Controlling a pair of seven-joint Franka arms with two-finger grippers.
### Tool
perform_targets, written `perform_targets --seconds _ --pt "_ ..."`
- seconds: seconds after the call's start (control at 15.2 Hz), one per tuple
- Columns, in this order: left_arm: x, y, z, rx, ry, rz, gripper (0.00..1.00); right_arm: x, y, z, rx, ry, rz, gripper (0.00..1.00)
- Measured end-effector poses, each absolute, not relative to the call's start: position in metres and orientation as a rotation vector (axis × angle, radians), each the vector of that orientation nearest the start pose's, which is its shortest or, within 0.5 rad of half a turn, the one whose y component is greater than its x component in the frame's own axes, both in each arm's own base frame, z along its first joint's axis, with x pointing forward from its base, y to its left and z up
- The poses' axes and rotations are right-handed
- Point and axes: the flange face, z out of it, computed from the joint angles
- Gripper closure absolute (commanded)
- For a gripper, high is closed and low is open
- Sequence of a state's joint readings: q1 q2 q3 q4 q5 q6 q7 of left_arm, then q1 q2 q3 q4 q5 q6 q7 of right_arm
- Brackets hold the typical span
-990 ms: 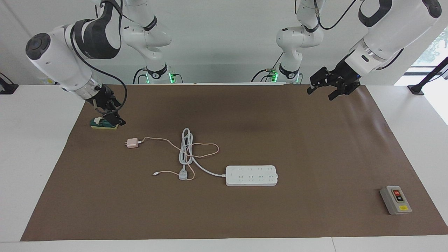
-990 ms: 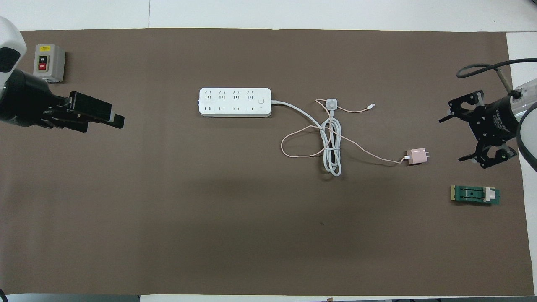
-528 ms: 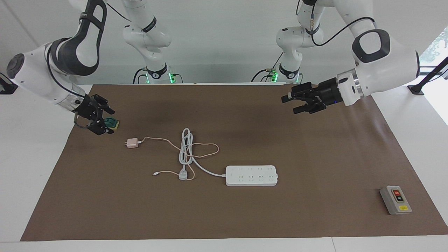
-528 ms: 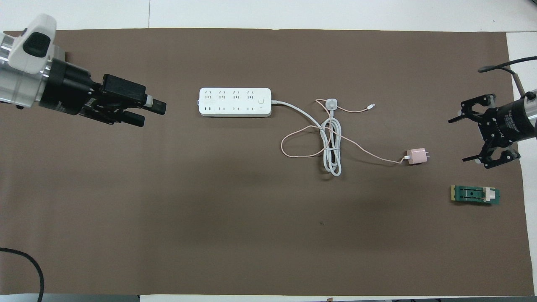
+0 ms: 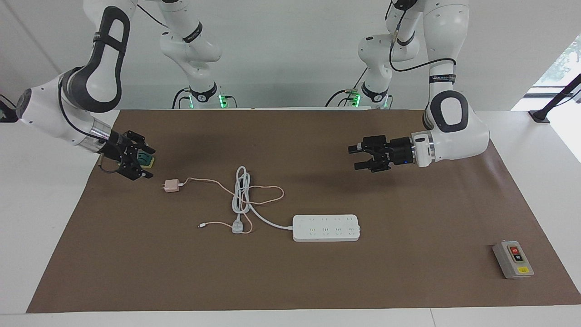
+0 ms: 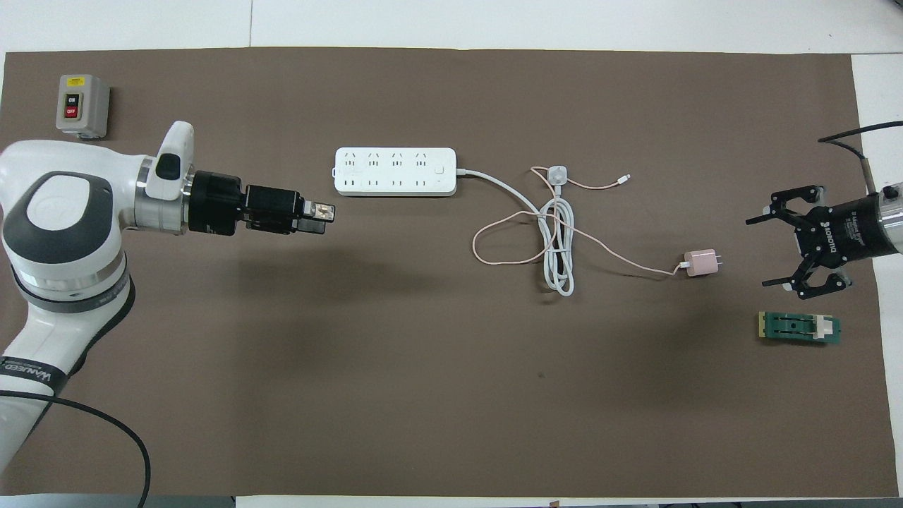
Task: Plug charger into power strip
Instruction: 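Move the left gripper toward the power strip while the right gripper approaches the charger, then close the right gripper on the pink charger beside the cable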
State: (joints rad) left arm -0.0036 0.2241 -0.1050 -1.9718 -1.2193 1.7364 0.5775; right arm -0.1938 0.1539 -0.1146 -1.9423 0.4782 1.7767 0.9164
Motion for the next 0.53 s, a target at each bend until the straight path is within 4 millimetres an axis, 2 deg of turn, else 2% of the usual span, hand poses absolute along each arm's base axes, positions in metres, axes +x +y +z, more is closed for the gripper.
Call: perform_targets --seconds 0.07,0.2,0.53 --pt "0.556 -0.142 0.365 1.914 -0.131 -0.143 0.0 0.543 -0.13 0.379 -2.119 1.755 0.621 0.0" --pt "0.546 -0.134 0.349 1.89 -0.094 -0.153 0.0 0.541 -0.132 0.358 -2.139 1.724 0.647 0.0" --pt "0.543 -0.133 0.351 1.761 0.004 -0.129 0.0 0.537 -0.135 0.31 -2.102 1.717 0.696 0.0"
